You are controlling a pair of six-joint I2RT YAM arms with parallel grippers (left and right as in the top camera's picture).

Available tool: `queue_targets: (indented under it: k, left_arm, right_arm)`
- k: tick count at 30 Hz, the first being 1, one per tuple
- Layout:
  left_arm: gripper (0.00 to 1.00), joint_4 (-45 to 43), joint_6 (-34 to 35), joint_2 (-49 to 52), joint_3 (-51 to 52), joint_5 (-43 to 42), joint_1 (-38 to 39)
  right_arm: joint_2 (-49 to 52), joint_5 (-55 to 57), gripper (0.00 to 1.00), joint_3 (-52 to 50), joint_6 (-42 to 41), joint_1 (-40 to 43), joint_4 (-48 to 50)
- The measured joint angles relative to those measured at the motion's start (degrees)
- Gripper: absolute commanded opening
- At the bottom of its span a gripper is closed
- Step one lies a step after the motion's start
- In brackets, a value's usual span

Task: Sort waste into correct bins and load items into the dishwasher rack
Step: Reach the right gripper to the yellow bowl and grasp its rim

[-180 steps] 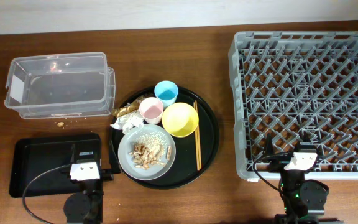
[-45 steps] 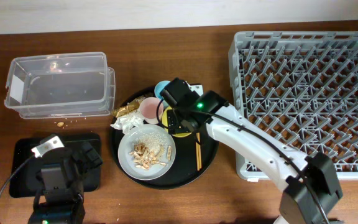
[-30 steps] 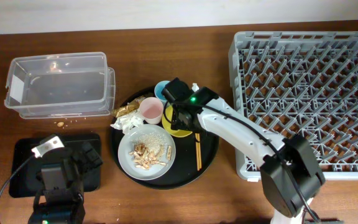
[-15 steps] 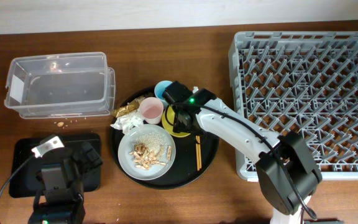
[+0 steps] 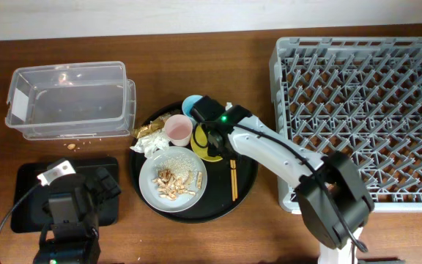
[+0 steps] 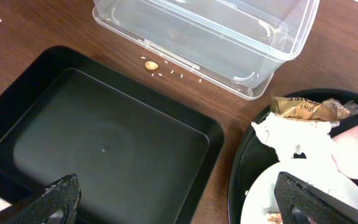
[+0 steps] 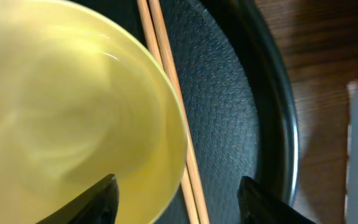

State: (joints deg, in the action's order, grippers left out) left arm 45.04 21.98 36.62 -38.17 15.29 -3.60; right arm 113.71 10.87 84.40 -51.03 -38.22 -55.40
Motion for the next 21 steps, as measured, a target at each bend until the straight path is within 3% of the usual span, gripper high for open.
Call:
queue_targets:
  k: [4,8,21]
  left_arm:
    - [0.99,0.0,0.0,0.0,0.0,0.0,0.0]
    - [0.99,0.0,0.0,0.0,0.0,0.0,0.0]
    - [0.99,0.0,0.0,0.0,0.0,0.0,0.0]
  right_arm:
    - [1.3,-0.3,0.52,-0.1,0.0,0.0,0.2]
    - [1.3,-0.7,0.34,-0.1,0.1,0.0,0.2]
    - [1.3,-1.7,0.05,-0.1,-0.5,0.2,0.9]
